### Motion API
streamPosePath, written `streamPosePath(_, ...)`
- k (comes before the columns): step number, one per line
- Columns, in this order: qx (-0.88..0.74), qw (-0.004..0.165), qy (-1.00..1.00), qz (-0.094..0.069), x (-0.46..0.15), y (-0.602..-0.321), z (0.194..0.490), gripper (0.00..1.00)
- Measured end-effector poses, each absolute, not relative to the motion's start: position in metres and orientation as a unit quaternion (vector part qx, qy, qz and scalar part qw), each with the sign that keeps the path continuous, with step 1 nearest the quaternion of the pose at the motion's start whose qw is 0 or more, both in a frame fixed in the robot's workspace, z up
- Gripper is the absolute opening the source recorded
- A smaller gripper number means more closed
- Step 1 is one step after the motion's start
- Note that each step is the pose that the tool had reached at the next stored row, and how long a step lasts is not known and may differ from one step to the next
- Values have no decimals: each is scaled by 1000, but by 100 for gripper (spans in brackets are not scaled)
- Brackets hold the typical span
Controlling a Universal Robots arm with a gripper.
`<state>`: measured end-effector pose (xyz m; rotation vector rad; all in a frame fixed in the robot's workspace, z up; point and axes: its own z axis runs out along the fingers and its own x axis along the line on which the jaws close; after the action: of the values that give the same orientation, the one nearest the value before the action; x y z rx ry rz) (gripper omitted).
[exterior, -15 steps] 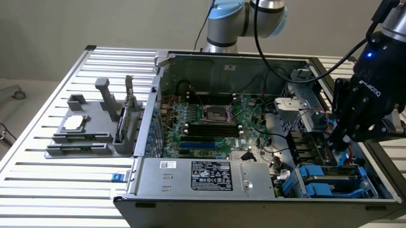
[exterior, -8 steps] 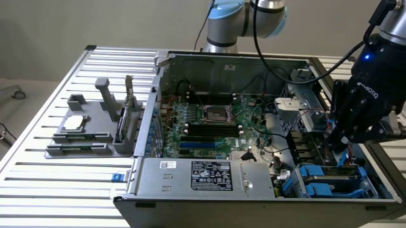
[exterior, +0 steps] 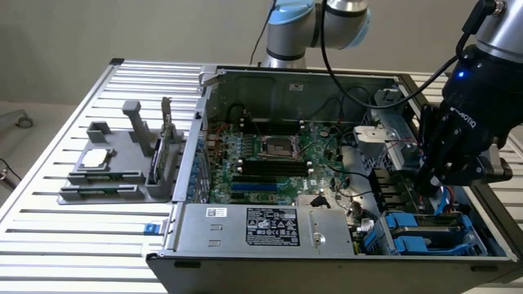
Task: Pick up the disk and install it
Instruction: 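Insert the second disk wire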
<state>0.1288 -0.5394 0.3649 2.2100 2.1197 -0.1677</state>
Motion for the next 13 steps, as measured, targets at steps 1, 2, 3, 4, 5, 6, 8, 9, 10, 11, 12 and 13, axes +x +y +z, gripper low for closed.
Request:
streamPosePath(1,720,37,691,-55,129,-539,365,20)
streamPosePath(2,720,38,691,-55,129,-539,364,20)
streamPosePath(3,720,38,691,-55,129,-539,364,20)
streamPosePath(4,720,38,691,-55,129,-539,363,20)
streamPosePath(5,720,38,691,-55,129,-539,363,20)
streamPosePath(6,720,38,691,-55,129,-539,362,20)
streamPosePath(8,720,38,691,-55,129,-539,360,20)
streamPosePath(9,720,38,691,-55,129,-539,360,20)
streamPosePath(10,720,38,691,-55,129,-539,359,20)
streamPosePath(11,720,38,691,-55,129,-539,358,20)
streamPosePath(12,720,38,691,-55,129,-539,358,20)
streamPosePath(13,720,38,691,-55,129,-539,357,20)
